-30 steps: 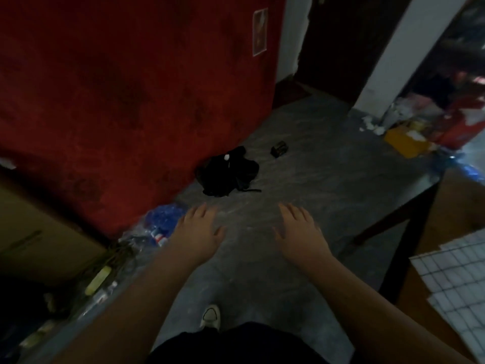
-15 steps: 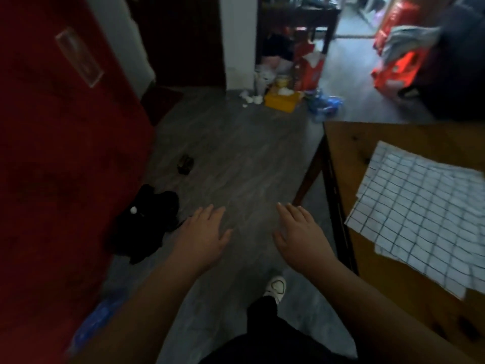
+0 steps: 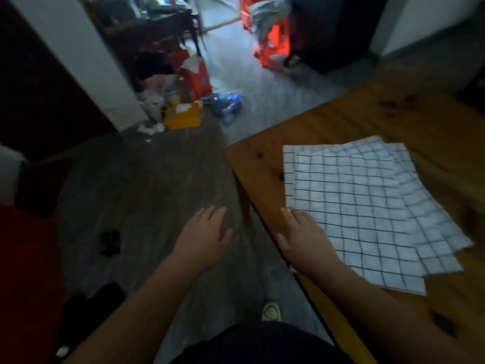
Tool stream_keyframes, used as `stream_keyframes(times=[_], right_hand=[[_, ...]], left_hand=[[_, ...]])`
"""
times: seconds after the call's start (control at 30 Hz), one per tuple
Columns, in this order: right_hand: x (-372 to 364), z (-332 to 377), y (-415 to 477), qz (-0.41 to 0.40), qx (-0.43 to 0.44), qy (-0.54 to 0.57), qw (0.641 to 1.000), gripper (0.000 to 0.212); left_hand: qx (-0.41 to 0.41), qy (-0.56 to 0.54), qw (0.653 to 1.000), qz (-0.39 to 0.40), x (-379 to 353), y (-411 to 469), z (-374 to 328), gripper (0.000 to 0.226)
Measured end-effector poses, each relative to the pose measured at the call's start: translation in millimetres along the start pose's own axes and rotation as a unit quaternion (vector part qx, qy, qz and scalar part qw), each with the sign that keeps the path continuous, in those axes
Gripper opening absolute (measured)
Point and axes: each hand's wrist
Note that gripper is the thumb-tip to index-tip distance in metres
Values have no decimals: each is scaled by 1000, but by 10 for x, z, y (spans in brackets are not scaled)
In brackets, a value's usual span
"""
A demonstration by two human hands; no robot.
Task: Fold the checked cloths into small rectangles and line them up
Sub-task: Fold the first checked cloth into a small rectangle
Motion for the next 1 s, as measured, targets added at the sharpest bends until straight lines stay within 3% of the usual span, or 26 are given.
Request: stream_keyframes(times=[0.23, 0.53, 0.77, 1.0], right_hand=[[-169, -612, -126, 23, -176, 16, 984, 69], [-378, -561, -386, 23, -382, 105, 918, 65], [-857, -243, -310, 50, -436, 138, 888, 61], [-1166, 463, -122, 92, -474, 99, 870, 69]], left_hand=[[-181, 33, 973, 140, -223, 902, -851, 62], [-397, 109, 874, 260, -677, 1569, -1305, 57], [-508, 231, 746, 362, -1229, 1643, -1126, 60], [-548, 284, 693, 373, -1250, 1910, -719, 59]])
Point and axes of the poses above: each hand's wrist, its own y-axis towards the middle knuckle, its own x-axis out of the back of the hand, z = x × y, and after that the axes turned 14 degrees about -y, right-handed
